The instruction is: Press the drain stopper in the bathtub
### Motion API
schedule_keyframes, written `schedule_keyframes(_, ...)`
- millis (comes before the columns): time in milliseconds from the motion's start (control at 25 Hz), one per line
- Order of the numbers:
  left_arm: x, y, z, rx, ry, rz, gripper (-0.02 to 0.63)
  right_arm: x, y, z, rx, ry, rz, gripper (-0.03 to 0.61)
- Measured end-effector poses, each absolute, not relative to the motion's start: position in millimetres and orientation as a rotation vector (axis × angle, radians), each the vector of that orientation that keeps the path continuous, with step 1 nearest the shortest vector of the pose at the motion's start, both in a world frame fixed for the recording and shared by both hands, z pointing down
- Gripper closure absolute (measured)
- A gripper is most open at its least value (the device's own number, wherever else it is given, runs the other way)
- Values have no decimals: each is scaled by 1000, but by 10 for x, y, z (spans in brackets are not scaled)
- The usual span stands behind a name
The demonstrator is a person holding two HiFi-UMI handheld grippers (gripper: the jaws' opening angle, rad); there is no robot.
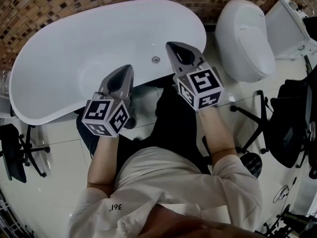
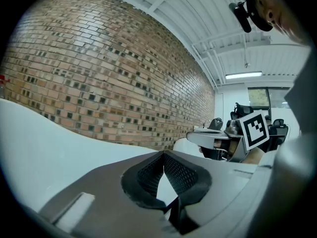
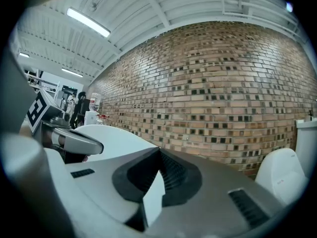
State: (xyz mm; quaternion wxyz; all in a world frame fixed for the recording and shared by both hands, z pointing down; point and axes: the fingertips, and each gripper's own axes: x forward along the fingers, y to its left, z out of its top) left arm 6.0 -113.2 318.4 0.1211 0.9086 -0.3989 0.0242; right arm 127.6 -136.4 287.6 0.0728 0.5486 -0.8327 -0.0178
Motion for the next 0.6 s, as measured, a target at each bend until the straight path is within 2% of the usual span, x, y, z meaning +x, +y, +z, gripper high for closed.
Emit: schedule_keyframes(600, 56, -1036, 3146, 2657, -1177, 61, 606, 1228, -1316, 2858, 1624, -2506, -73, 563)
